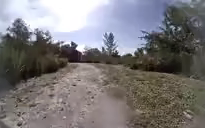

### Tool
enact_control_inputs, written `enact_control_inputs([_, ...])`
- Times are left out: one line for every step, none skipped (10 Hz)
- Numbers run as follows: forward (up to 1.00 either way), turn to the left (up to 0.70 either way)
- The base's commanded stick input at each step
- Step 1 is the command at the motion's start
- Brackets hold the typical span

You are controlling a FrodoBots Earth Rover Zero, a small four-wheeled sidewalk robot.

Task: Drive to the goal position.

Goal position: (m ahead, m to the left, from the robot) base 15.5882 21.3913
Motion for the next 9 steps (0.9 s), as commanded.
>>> enact_control_inputs([0.85,0.34])
enact_control_inputs([0.85,0.32])
enact_control_inputs([0.85,0.07])
enact_control_inputs([0.85,0.0])
enact_control_inputs([0.85,0.0])
enact_control_inputs([0.85,0.0])
enact_control_inputs([0.85,0.0])
enact_control_inputs([0.85,0.0])
enact_control_inputs([0.85,0.0])
